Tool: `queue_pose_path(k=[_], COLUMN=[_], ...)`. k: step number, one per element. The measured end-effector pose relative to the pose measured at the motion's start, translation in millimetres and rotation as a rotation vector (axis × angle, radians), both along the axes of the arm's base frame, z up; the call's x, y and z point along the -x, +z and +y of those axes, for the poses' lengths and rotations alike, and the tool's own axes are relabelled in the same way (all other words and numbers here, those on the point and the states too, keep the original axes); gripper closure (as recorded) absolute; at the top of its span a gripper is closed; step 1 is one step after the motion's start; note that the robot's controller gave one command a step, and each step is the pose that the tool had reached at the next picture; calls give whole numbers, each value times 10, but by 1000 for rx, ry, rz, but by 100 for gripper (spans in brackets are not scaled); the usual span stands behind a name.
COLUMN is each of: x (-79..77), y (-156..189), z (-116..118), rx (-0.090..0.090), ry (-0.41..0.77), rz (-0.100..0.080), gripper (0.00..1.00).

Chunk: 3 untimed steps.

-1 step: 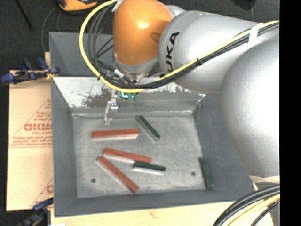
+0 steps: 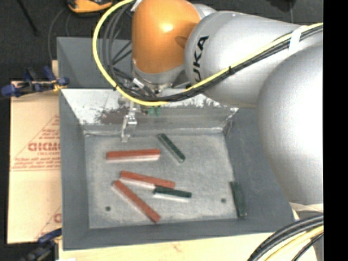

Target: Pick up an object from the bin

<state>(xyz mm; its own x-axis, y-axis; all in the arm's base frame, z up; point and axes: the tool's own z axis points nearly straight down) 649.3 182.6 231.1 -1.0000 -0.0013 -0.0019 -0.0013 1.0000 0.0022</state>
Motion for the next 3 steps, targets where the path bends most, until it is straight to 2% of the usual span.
queue_pose_path(k=[1,2,3], x=[47,94,91], y=[-763,-738,-749], z=[-315,-703,-693], rx=[0,4,1], ry=[17,57,25], rz=[-6,2,-3], gripper=[0,0,0])
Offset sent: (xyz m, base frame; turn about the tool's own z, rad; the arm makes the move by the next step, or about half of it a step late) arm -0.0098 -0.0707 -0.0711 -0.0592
